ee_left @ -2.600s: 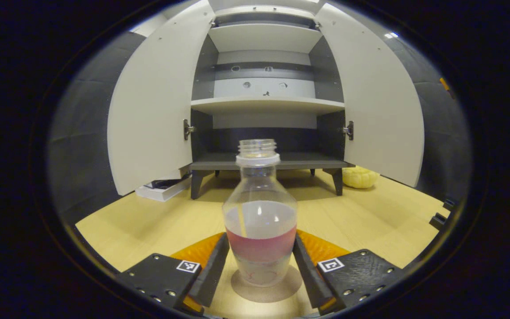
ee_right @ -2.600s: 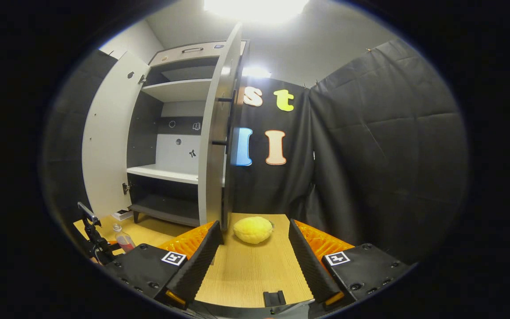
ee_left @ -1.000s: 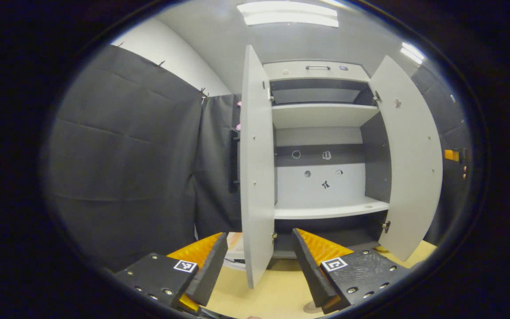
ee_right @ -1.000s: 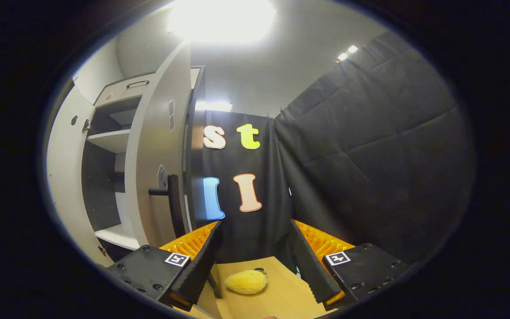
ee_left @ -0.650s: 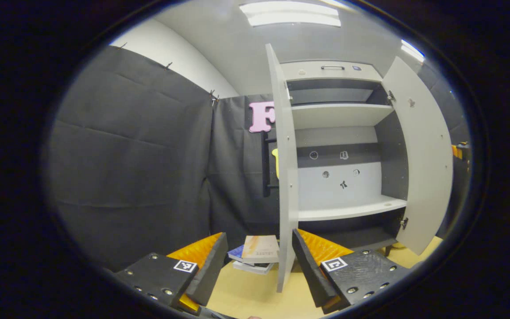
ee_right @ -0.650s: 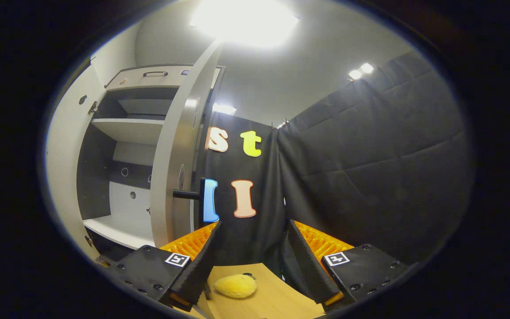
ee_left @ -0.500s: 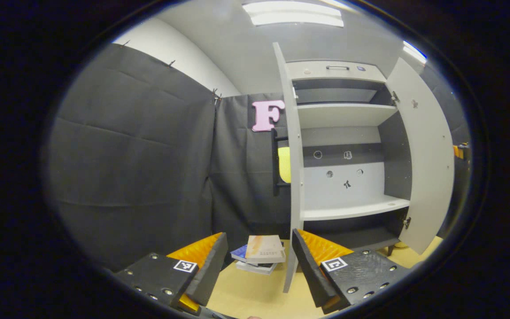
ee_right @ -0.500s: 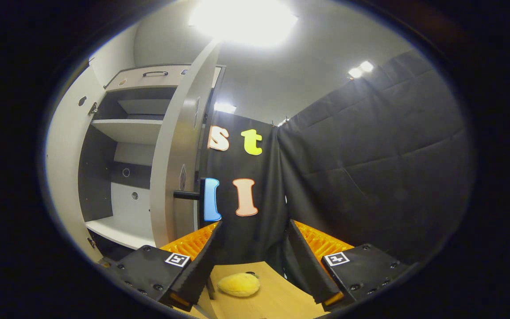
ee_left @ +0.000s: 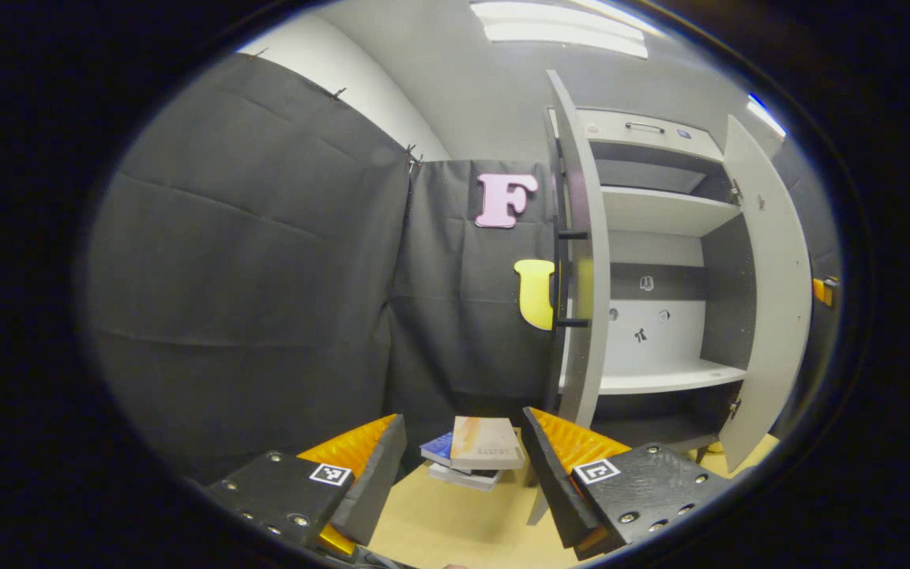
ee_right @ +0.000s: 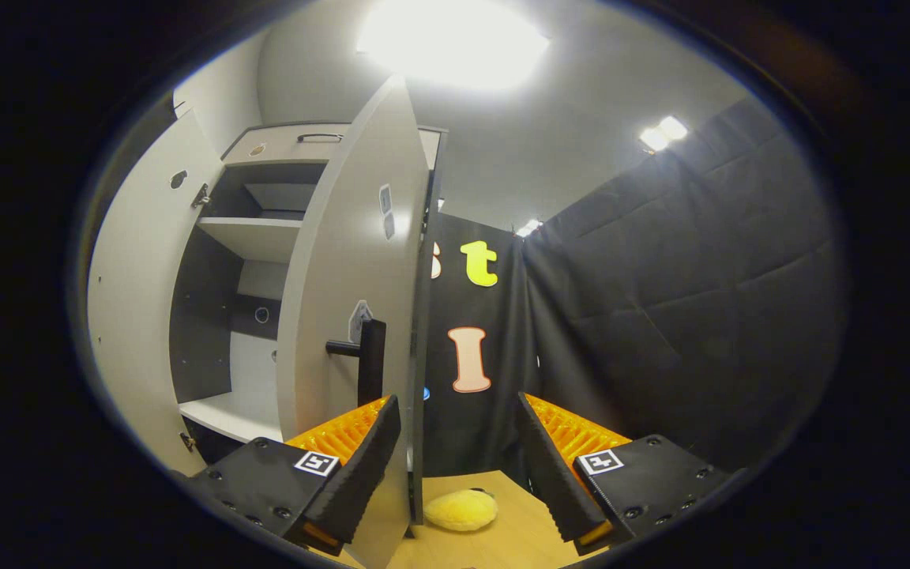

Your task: Grasp the bottle in the cabinet with the left hand and place it on the coaster, then close the right door with the right hand and the left door with the left hand.

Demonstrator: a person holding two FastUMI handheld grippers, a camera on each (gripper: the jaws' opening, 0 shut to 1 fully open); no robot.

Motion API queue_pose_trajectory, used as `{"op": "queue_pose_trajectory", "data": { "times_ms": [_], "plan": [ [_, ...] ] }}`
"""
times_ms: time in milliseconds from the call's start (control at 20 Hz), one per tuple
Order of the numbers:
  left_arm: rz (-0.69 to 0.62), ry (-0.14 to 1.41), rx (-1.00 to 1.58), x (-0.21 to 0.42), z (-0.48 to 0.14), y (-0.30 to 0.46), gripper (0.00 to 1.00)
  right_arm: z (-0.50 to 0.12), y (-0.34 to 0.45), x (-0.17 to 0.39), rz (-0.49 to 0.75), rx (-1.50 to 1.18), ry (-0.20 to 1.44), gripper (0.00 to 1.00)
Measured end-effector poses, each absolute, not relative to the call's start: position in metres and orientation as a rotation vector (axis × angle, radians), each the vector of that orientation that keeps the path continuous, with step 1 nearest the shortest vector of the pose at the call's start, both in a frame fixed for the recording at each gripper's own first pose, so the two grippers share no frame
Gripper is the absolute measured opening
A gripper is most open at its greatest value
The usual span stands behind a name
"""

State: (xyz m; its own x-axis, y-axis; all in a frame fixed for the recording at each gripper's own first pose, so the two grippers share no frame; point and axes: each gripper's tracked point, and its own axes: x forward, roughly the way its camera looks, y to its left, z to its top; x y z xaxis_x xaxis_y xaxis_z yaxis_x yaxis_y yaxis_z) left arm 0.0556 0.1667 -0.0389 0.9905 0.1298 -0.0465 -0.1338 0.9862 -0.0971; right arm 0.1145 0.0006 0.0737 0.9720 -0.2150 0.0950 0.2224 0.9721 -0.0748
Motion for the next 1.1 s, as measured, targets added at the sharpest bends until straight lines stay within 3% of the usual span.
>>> {"op": "queue_pose_trajectory", "data": {
  "times_ms": [650,1000,1050,1100],
  "plan": [
    [0.176,0.053,-0.114,0.059,-0.044,0.193,0.93,0.075,0.089,0.154,-0.041,-0.106,-0.104,0.95],
    [0.153,0.05,-0.091,0.065,-0.039,0.193,0.93,0.06,0.084,0.155,-0.021,-0.094,-0.057,0.97],
    [0.152,0.041,-0.082,0.066,-0.036,0.193,0.86,0.057,0.08,0.152,-0.022,-0.084,-0.05,0.97],
    [0.151,0.034,-0.074,0.067,-0.032,0.193,0.86,0.054,0.072,0.149,-0.031,-0.079,-0.044,0.97]
  ]
}}
